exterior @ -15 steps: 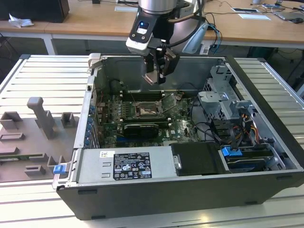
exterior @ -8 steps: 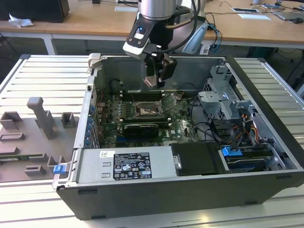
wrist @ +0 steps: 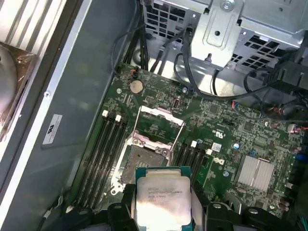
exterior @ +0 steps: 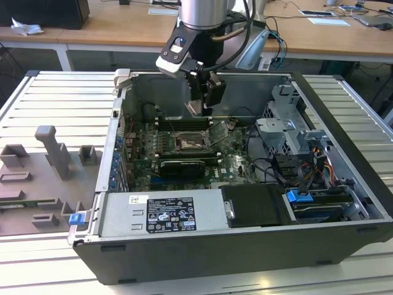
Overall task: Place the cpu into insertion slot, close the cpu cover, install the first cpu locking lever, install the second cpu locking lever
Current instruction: 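Place the cpu into insertion slot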
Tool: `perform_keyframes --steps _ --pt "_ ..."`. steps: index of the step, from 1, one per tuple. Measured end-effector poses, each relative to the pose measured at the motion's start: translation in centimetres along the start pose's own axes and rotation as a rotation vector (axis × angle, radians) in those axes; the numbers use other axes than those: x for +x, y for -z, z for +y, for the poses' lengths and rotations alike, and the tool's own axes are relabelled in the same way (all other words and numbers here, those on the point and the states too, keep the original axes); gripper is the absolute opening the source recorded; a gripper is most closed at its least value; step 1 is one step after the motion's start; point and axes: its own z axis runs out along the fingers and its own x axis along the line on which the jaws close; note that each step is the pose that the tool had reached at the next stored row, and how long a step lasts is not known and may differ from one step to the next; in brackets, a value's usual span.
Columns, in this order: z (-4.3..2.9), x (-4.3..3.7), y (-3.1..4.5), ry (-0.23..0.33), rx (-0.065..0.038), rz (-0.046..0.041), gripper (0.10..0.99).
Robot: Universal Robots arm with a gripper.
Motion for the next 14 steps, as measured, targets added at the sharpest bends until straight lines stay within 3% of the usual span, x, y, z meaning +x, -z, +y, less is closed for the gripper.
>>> perform_keyframes --steps 14 --pt "-0.05 -0.01 -0.60 -0.080 -0.001 -0.0066 0.541"
